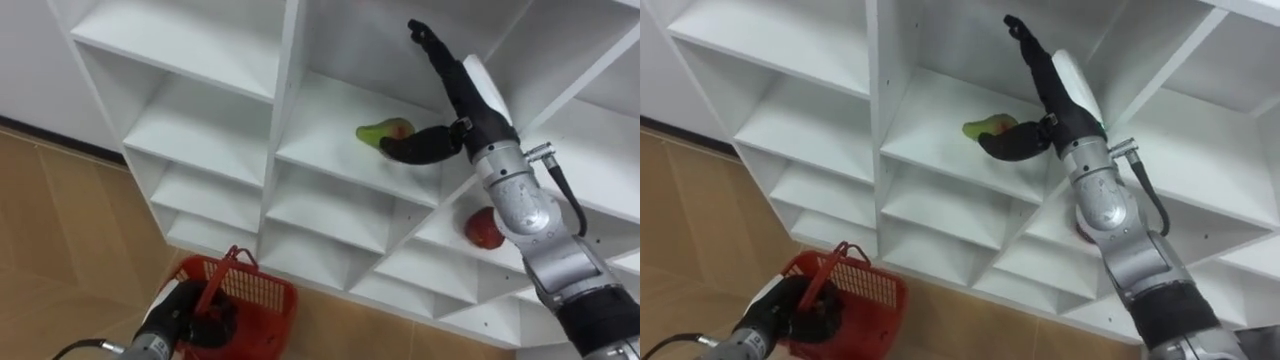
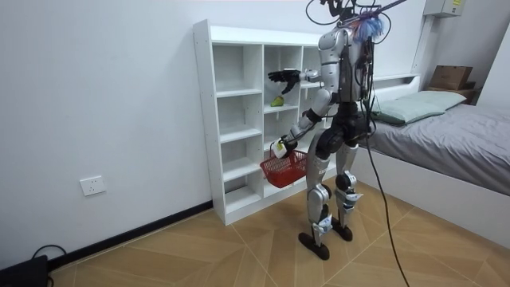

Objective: Collect fruits from the closet

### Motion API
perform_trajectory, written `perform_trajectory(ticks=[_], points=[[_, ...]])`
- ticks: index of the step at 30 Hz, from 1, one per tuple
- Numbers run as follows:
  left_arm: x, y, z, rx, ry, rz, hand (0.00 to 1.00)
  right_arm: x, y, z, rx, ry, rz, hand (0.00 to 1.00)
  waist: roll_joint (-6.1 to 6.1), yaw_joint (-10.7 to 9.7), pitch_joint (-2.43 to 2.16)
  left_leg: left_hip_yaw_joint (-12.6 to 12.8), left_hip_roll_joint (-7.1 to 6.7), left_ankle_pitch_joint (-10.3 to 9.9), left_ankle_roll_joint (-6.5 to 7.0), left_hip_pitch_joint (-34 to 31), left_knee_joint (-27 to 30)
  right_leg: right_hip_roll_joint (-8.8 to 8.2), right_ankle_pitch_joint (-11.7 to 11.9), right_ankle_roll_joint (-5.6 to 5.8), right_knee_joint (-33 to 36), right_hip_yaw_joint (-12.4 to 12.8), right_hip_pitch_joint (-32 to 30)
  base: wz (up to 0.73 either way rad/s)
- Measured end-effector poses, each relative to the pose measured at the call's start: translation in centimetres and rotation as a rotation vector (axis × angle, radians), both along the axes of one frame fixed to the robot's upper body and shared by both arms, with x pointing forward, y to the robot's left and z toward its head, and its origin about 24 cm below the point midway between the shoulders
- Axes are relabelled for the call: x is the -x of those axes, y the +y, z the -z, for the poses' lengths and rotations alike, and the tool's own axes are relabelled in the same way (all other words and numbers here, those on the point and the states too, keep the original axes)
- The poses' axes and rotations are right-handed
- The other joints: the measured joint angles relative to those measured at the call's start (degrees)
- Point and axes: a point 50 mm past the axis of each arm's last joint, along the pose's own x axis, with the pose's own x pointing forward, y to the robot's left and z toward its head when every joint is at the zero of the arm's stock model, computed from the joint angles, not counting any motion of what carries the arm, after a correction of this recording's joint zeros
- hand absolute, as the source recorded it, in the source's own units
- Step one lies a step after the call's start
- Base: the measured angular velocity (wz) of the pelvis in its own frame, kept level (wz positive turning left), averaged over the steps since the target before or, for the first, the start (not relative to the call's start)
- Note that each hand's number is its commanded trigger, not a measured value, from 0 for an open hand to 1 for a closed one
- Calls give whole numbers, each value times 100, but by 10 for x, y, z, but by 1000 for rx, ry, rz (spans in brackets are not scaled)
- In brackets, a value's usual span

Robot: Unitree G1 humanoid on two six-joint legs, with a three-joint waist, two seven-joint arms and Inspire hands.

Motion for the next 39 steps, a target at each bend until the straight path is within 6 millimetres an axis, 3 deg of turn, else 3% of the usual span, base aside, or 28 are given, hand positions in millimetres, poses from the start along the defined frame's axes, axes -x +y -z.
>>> perform_trajectory(ticks=[9, 17, 21, 26, 34, 39], points=[[1, -4, 2, 10, 18, -4, 100, -9, -7, 3, 18, 33, 34, 0, 160, 102, -6, -21, -16, 3, 6, -22, 2, -16, 0, 1, 1, -14, -11, 1], [1, -10, 4, 28, 19, 0, 100, -9, -14, 13, 22, 83, 67, 0, 155, 214, -13, -19, -32, 52, 32, -250, -24, -56, 0, 1, 102, -44, -264, 0], [0, -11, 4, 28, 16, -2, 100, -9, -20, 20, 0, 120, 97, 0, 104, 287, 9, -21, -32, 71, 46, -315, -27, -80, 4, 7, 101, -102, -333, 0], [-5, -14, 2, 27, 6, 9, 100, -13, -19, 14, -5, 92, 107, 0, 48, 276, 44, -16, -29, 115, 43, -490, 10, -83, 27, 2, 106, -96, -516, 0], [-18, -25, -2, 24, -27, 40, 100, -20, -19, 14, 5, 90, 139, 0, 150, 277, 122, -13, -27, 166, 60, -799, 64, -115, 65, -6, 212, -101, -824, 0], [-19, -25, -1, 14, -23, 38, 100, -21, -19, 11, 2, 79, 134, 0, 177, 271, 136, -10, -32, 197, 67, -910, 63, -123, 89, -9, 224, -95, -945, 0]])
